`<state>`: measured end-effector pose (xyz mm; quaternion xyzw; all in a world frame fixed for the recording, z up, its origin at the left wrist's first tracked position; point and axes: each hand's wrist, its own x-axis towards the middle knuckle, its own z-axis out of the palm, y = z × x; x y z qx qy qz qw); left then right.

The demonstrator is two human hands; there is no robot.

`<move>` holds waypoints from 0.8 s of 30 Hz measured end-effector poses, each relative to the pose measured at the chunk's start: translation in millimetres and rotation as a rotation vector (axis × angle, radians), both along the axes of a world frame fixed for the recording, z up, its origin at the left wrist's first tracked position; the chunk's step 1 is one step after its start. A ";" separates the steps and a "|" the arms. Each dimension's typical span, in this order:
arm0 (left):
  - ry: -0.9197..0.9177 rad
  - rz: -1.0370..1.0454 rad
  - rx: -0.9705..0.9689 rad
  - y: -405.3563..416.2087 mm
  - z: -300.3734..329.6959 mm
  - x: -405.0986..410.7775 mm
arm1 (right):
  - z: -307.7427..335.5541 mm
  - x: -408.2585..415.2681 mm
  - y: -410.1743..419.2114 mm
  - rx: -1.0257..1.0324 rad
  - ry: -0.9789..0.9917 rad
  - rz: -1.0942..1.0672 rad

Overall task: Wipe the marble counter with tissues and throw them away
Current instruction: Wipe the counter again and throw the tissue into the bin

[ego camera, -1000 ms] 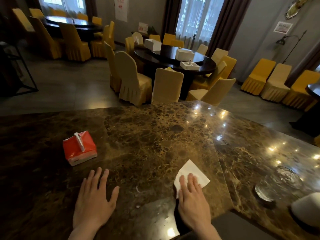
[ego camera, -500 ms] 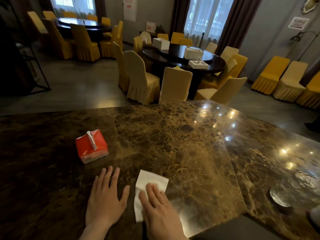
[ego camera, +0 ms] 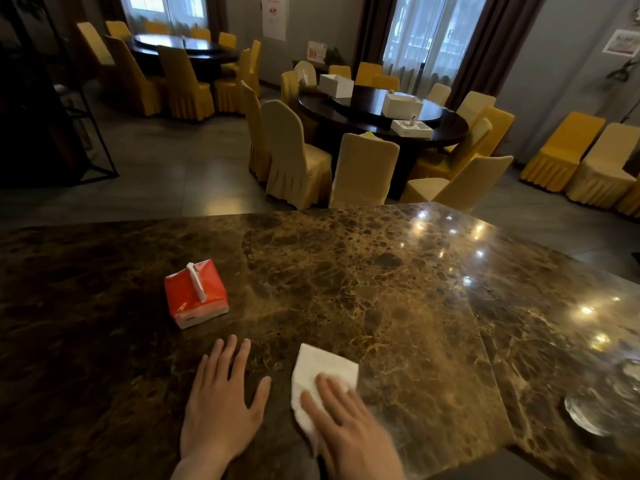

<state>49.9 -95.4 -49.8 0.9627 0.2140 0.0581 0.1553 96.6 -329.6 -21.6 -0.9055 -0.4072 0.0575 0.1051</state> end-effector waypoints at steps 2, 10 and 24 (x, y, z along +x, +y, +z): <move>-0.008 -0.006 -0.008 1.7 -0.8 -1.1 | 1.4 27.8 -21.8 -0.002 -0.049 -0.143; 0.005 0.016 0.026 -1.8 1.2 1.4 | 6.6 57.9 13.3 -0.020 0.057 -0.494; 0.024 -0.004 0.013 0.7 0.8 -0.5 | 7.8 69.1 -61.8 -0.095 -0.014 -0.529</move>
